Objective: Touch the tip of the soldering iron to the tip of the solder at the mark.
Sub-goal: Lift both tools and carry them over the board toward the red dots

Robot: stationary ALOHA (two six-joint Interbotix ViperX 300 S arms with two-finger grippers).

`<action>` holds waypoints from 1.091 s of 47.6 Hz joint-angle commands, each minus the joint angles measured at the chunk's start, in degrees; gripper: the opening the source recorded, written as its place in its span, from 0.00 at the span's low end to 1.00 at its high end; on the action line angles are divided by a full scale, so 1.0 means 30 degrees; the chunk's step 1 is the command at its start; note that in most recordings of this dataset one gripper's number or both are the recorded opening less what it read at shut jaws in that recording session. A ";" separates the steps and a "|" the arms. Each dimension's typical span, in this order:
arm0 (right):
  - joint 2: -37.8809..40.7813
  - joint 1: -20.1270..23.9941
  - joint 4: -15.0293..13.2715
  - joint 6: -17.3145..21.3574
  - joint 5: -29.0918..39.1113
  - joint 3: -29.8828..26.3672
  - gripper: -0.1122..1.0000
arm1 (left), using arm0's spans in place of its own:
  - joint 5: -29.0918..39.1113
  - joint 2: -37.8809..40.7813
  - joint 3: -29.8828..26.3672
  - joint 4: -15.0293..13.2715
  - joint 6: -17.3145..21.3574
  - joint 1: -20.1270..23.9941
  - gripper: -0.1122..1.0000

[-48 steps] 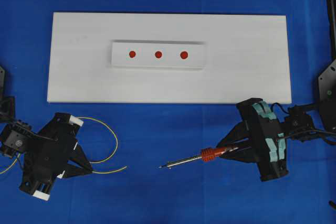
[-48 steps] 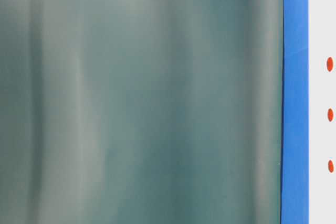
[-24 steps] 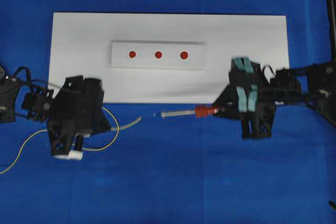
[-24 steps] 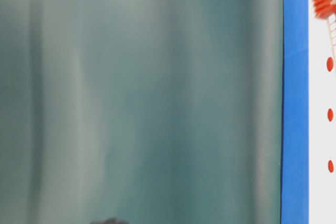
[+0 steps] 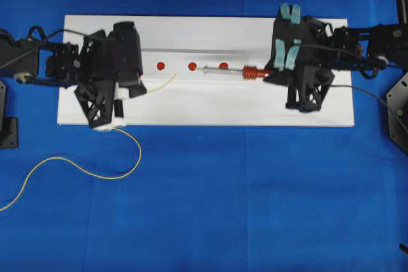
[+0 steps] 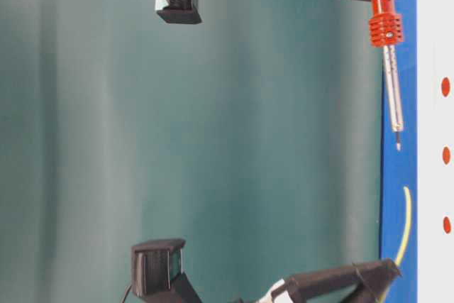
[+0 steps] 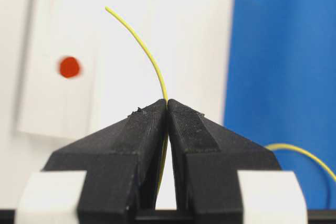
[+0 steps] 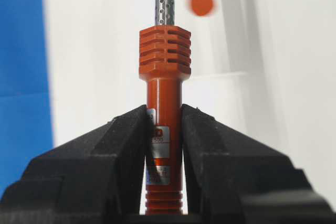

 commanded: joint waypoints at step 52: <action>0.0205 -0.0293 -0.0732 0.0059 -0.0059 -0.1055 0.16 | 0.0469 -0.0937 0.0586 0.0059 -0.0469 0.0908 0.11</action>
